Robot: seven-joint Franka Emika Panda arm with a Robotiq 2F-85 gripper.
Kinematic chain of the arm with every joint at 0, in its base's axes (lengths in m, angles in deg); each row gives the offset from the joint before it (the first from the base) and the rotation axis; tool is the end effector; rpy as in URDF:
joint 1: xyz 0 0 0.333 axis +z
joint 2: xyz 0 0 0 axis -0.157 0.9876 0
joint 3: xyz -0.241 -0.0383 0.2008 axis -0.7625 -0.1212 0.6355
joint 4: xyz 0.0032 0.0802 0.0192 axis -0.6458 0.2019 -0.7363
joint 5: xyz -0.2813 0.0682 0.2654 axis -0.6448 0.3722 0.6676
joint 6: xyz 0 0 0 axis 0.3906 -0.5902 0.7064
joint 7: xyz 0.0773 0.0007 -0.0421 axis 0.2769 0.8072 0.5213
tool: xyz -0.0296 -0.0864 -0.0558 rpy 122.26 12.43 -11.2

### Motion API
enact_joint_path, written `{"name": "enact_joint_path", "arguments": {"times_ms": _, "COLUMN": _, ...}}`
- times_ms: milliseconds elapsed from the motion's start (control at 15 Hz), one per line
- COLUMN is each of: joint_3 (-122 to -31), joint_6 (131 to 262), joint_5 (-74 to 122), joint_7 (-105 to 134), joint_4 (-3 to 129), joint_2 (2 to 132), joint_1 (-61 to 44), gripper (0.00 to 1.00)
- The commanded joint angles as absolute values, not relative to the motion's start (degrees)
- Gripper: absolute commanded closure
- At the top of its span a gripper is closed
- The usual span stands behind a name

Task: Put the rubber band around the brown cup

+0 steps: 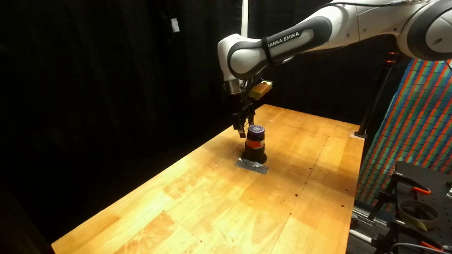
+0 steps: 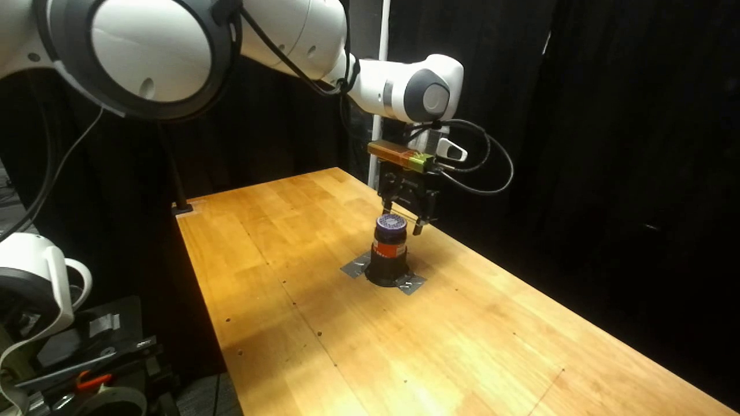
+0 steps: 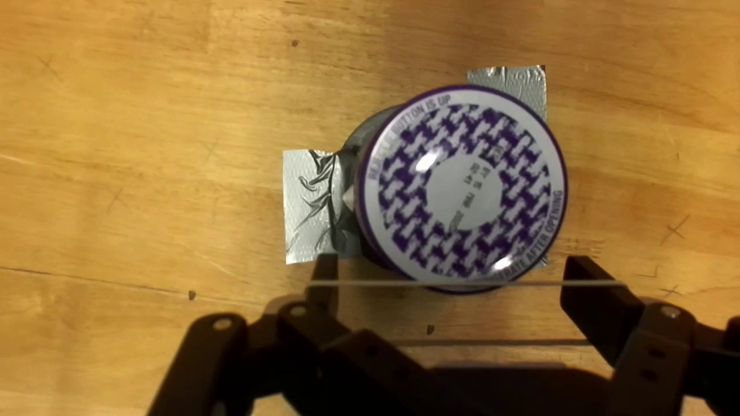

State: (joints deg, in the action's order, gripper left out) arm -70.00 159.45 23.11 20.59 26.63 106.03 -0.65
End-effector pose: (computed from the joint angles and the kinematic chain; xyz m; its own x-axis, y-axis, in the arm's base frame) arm 0.7436 0.1248 0.2548 0.9490 0.2005 -0.2432 0.2120 -0.9770 0.0215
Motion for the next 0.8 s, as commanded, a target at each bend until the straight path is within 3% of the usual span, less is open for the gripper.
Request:
{"name": "enact_joint_path", "arguments": {"times_ms": 0, "joint_3": -70.7, "joint_6": 154.4, "joint_5": 22.5, "joint_7": 19.2, "joint_4": 21.0, "joint_2": 108.9, "joint_1": 0.2, "gripper": 0.00}}
{"name": "enact_joint_path", "arguments": {"times_ms": 733, "joint_3": -71.9, "joint_6": 152.0, "joint_5": 19.6, "joint_7": 13.2, "joint_4": 25.8, "joint_2": 106.1, "joint_1": 3.1, "gripper": 0.00}}
